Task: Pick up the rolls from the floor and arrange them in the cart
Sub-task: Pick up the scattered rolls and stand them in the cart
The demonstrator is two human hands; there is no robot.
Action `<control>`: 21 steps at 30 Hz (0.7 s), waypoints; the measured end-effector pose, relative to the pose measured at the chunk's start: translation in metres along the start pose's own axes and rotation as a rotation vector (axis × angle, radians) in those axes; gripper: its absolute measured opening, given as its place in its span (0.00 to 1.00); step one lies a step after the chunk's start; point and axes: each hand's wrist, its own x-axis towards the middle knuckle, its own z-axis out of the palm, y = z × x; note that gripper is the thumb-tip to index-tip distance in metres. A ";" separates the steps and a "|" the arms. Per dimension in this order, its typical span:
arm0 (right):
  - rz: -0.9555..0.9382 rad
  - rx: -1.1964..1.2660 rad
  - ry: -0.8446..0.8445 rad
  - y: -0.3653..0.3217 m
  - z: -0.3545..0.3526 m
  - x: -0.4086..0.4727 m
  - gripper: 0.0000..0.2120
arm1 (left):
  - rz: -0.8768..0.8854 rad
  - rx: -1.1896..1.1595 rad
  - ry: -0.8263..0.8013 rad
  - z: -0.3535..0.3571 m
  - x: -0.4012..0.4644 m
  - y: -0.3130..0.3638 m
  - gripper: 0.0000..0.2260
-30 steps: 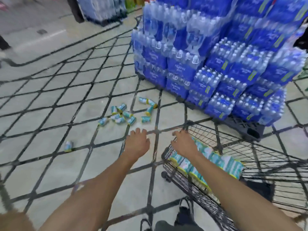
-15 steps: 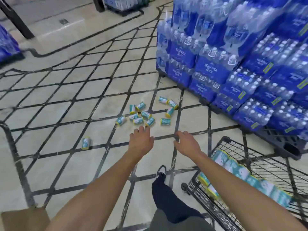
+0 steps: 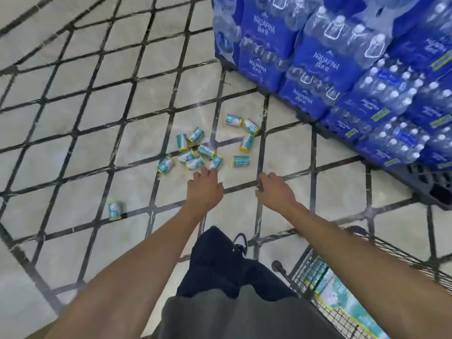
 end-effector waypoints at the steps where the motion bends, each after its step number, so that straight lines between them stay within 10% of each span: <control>1: 0.003 -0.007 -0.008 0.001 -0.002 0.021 0.18 | -0.005 -0.013 -0.016 0.001 0.020 -0.001 0.19; 21: 0.011 -0.142 -0.275 0.093 0.154 0.518 0.36 | -0.360 -0.285 -0.479 0.273 0.476 -0.060 0.23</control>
